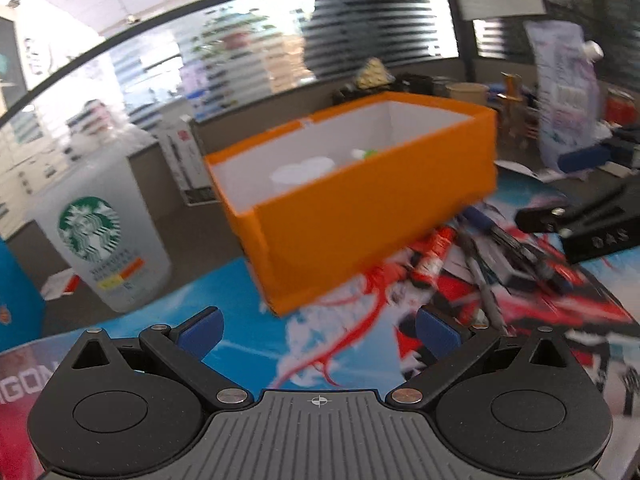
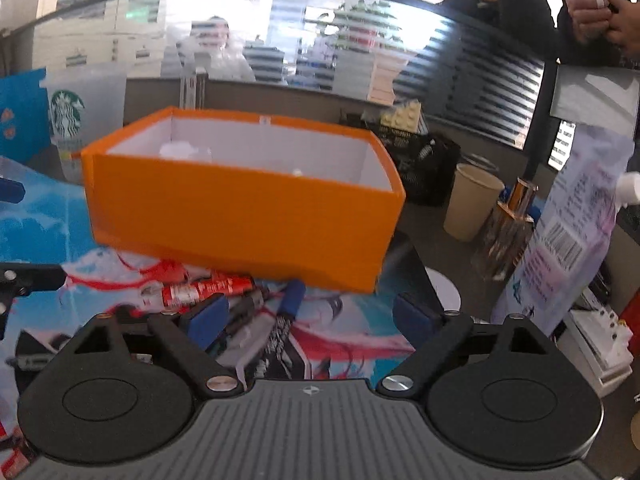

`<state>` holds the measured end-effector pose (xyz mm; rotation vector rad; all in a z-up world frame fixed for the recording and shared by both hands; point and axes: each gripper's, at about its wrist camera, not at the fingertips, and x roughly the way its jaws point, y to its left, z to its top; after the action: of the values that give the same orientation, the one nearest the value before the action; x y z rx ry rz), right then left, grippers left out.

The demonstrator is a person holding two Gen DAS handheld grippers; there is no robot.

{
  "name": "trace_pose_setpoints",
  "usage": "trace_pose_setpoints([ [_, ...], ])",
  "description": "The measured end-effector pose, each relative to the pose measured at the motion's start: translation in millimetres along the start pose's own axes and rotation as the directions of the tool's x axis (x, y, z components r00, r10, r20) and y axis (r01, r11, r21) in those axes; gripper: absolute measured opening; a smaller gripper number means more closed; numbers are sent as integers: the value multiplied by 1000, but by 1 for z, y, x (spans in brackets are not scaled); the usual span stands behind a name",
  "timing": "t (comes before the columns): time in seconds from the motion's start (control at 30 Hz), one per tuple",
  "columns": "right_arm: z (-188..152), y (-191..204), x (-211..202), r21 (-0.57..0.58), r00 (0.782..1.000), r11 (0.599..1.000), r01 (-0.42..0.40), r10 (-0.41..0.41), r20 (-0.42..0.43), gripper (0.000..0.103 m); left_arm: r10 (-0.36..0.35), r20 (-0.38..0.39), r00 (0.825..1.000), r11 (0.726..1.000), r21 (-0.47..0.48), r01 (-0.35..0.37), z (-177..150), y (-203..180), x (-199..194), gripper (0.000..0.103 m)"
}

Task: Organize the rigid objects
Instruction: 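Withdraw both tools from the box toward the markers on the mat, then grasp a black pen with the left tool while the right tool grasps the blue marker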

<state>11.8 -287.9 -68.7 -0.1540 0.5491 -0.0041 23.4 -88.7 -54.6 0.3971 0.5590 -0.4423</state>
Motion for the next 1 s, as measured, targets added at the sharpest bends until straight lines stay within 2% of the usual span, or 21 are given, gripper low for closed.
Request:
trace_pose_setpoints([
  [0.1,-11,0,4,9,1000,1000,-7,7,-22,88,-63,-7,998,997,44,63,-10,-11,0,103],
  [0.2,-23,-1,8,31,998,998,-49,50,-48,89,-107,-14,994,989,98,107,-18,-24,1,103],
  [0.33,-34,-1,13,88,993,992,-87,94,-77,93,-142,-21,990,981,127,144,-23,-35,5,103],
  [0.5,-38,5,21,86,990,993,-86,95,-108,93,-165,-41,985,977,130,169,-28,-41,13,103],
  [0.6,-39,4,26,111,989,991,-75,89,-118,103,-177,-36,984,977,118,180,-28,-39,15,103],
  [0.77,-40,0,30,135,990,988,-68,84,-116,103,-212,-41,976,975,65,215,-27,-33,22,103],
  [0.93,-41,1,30,137,992,989,-60,74,-104,103,-267,-61,962,963,-58,264,-28,-19,35,103],
  [1.0,-42,1,30,137,993,989,-64,77,-95,103,-252,-50,966,966,-65,249,-29,-18,36,103],
])
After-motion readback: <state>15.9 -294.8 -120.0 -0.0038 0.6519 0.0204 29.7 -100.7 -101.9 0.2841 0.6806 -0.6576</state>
